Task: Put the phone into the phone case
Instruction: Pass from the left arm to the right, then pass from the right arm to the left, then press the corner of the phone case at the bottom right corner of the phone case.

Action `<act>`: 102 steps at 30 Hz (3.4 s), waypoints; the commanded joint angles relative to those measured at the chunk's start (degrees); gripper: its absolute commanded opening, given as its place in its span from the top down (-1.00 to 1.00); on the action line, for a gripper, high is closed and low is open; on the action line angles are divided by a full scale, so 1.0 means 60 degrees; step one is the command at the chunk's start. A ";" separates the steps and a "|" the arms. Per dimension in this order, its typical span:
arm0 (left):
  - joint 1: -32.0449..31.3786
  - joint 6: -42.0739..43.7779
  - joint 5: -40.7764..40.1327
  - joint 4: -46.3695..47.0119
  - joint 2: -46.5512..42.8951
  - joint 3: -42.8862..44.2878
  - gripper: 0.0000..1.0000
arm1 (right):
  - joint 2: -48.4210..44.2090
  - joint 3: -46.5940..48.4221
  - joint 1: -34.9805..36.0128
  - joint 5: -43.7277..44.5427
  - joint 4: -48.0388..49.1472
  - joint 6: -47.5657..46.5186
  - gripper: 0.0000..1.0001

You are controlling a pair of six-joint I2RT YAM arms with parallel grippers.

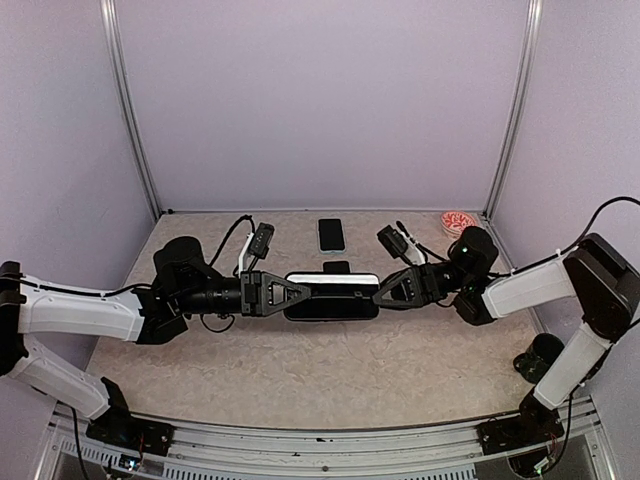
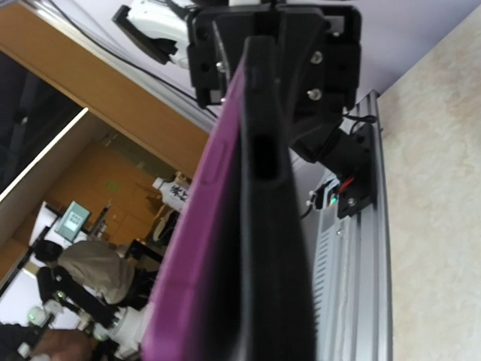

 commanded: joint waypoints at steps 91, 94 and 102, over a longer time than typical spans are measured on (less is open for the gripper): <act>-0.0377 0.3978 -0.0171 -0.4136 -0.0177 0.1981 1.00 | -0.2122 0.2491 0.1215 0.3714 -1.2658 -0.9376 0.60; -0.0375 0.3928 -0.0292 -0.4120 -0.0100 0.1973 1.00 | -0.2181 0.2510 0.1285 0.3977 -1.2676 -0.9356 0.83; -0.0361 0.3732 -0.1052 -0.4348 0.0165 0.2057 1.00 | -0.2688 0.2802 0.1417 0.5425 -1.3176 -0.9267 1.00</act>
